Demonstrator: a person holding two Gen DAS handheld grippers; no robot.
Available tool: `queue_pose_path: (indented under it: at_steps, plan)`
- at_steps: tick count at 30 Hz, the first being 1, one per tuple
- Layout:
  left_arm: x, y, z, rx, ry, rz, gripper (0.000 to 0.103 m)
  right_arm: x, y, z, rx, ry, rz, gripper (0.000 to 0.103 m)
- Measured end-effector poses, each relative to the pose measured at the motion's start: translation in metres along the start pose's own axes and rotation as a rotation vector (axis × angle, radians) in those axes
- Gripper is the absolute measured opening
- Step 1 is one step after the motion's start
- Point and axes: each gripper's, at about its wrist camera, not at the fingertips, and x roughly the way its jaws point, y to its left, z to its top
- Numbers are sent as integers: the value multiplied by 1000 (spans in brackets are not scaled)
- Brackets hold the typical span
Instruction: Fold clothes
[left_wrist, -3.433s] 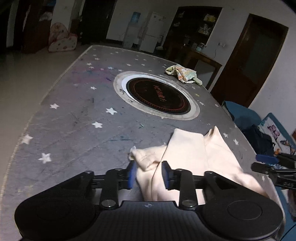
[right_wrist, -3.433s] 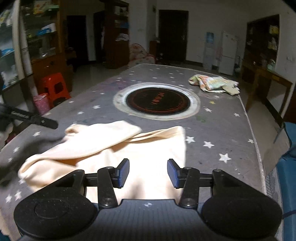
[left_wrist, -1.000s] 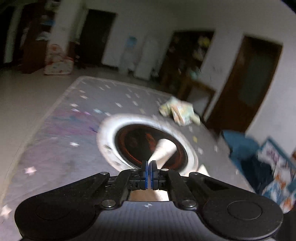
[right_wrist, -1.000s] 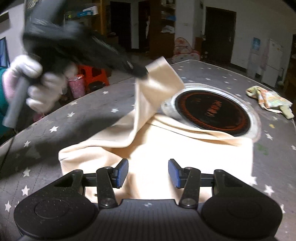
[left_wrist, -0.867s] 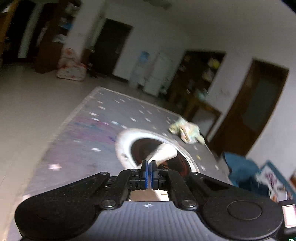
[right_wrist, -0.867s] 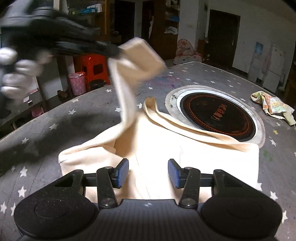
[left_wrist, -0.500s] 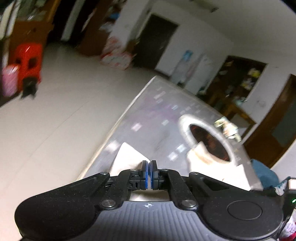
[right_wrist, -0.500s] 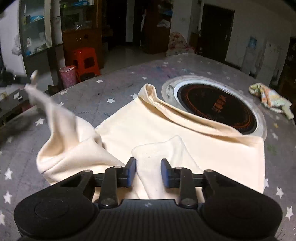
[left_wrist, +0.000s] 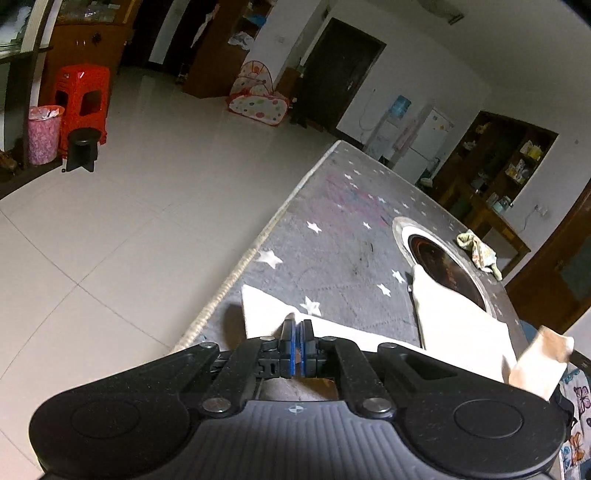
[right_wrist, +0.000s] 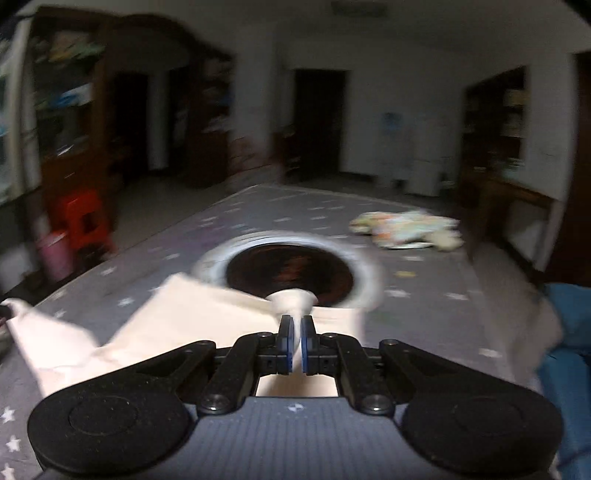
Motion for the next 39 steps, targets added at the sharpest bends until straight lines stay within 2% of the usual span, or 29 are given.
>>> queue_pose_path:
  at_steps: [5,6,11,13,14,15,20,23,28,30,36,39]
  plan:
    - [-6,9,1,-6,-18,14,2,-37,-59,-19,121,-12,-196,3]
    - [-6,10,2,-6,-19,18,2,-41,-65,-23,139,-1,-209,3]
    - [-7,16,2,-3,-28,69,2,-51,-83,-47,214,91,-200,9]
    - [-9,18,1,1,-33,92,2,-47,-80,-49,234,110,-157,20]
    - [-11,19,1,2,-35,102,2,-41,-76,-48,239,120,-128,33]
    - [-13,21,0,1,-36,111,2,-35,-73,-48,244,126,-104,42]
    - [-27,30,-5,-9,-43,152,2,12,-56,-48,264,186,-16,41]
    - [-35,26,-9,25,-39,133,3,46,-51,-52,277,224,-29,41]
    - [-39,-3,-18,114,0,20,5,79,-50,-62,301,265,-41,34]
    - [-35,-23,-24,163,25,-48,6,78,-48,-63,294,251,-28,10]
    - [-21,-90,-45,314,103,-255,11,42,-49,-58,248,157,-54,5]
    - [-16,-125,-60,401,138,-343,11,12,-56,-55,212,101,-105,5]
